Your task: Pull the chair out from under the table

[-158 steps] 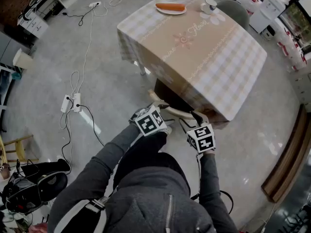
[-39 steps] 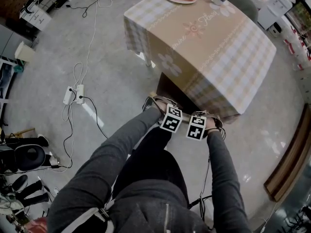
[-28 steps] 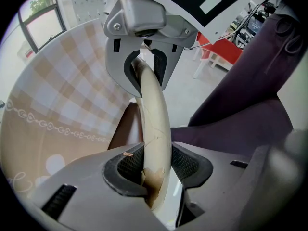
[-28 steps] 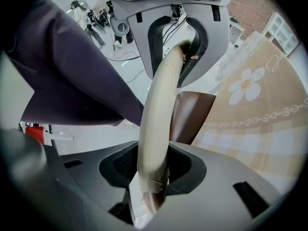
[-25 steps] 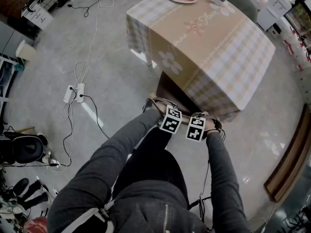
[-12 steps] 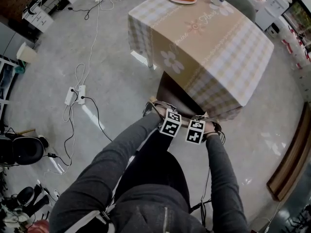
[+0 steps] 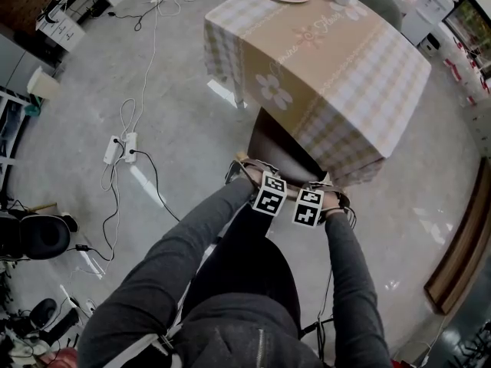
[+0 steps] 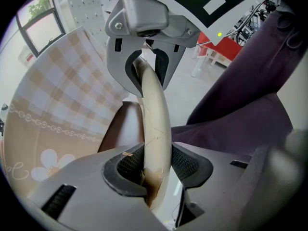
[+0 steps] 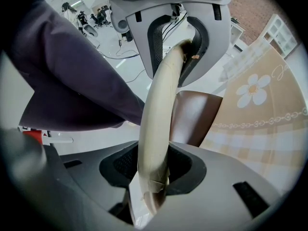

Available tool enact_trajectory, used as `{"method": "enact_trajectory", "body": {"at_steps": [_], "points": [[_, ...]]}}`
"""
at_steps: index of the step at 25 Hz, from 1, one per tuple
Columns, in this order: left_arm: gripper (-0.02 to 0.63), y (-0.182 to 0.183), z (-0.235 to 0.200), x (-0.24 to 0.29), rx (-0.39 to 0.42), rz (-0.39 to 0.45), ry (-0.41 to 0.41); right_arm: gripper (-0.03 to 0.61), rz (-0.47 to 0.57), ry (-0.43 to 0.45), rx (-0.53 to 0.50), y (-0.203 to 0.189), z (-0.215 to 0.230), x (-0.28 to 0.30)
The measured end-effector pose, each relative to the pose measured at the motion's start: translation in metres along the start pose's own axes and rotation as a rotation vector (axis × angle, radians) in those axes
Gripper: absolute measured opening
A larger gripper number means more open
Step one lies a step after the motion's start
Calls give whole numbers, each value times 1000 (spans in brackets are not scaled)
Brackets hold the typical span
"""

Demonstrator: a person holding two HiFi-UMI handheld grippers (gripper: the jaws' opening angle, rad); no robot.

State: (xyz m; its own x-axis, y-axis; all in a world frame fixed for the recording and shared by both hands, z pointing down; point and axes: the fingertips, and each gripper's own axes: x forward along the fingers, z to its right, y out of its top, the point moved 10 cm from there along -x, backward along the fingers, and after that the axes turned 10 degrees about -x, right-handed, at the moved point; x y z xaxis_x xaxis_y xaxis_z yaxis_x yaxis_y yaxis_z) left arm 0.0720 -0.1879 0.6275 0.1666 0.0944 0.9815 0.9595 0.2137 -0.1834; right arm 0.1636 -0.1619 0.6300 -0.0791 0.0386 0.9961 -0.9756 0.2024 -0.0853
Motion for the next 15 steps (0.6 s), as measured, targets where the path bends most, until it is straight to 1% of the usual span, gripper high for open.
{"method": "enact_trajectory", "body": {"at_steps": [5, 15], "points": [[160, 1, 11, 2, -7, 3, 5, 133, -5, -2, -10, 3, -10, 1], [161, 1, 29, 2, -17, -17, 23, 133, 4, -5, -9, 11, -25, 2]]}}
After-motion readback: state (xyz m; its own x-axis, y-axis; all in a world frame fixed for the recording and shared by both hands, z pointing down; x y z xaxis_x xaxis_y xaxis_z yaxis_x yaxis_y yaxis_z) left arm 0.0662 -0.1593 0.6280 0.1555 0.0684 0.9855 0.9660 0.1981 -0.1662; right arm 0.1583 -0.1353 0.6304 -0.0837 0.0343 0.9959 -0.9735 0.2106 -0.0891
